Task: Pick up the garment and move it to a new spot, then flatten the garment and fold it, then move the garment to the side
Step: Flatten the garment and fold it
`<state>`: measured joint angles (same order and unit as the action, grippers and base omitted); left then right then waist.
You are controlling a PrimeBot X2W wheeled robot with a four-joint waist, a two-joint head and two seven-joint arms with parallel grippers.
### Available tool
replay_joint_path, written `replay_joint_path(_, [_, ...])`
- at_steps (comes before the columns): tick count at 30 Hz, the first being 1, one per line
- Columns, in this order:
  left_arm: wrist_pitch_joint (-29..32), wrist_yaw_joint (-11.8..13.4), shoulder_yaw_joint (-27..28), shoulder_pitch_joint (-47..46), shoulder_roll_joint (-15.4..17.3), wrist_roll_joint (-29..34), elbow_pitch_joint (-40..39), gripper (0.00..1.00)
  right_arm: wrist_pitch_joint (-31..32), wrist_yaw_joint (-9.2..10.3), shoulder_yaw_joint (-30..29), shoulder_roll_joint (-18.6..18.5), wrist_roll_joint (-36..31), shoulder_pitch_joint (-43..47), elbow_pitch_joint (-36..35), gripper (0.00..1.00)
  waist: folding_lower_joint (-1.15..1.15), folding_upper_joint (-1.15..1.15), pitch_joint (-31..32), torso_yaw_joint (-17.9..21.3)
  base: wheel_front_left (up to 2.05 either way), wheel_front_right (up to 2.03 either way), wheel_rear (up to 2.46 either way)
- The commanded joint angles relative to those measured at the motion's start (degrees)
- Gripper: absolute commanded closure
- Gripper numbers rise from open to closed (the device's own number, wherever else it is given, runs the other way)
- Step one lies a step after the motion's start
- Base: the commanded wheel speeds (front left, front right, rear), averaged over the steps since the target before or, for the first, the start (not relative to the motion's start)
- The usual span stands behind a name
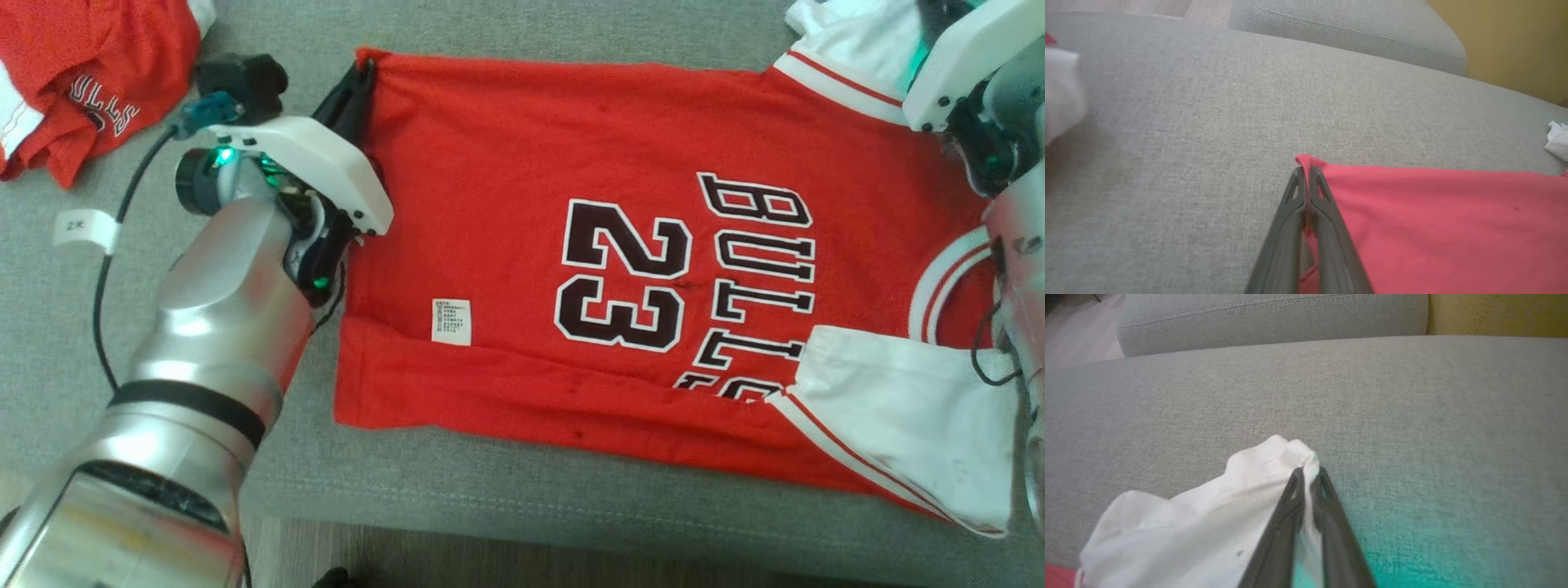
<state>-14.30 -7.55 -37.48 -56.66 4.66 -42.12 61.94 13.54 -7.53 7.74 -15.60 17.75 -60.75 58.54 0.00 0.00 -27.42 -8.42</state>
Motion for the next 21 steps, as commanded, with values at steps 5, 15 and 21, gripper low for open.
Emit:
replay_joint_path(5, [-0.7,0.1,3.1,-2.0,4.3,-1.1,-3.7,1.0,-5.4,0.04,2.9,-0.8,4.2,-1.8,-3.0,1.0,0.0,0.0,0.7,0.9,0.0,0.0,0.0])
replay_joint_path(15, [-0.7,0.1,6.3,0.3,6.4,0.1,-7.5,1.0,-8.9,0.04,9.3,-2.2,10.2,-0.3,-8.4,1.0,0.0,0.0,2.4,2.6,0.0,0.0,0.0])
replay_joint_path(21, [-0.7,0.1,9.5,4.9,8.0,0.7,-11.6,1.0,-11.2,0.04,13.3,-4.6,14.7,5.8,-17.5,1.0,0.0,0.0,4.5,4.2,0.0,0.0,0.0])
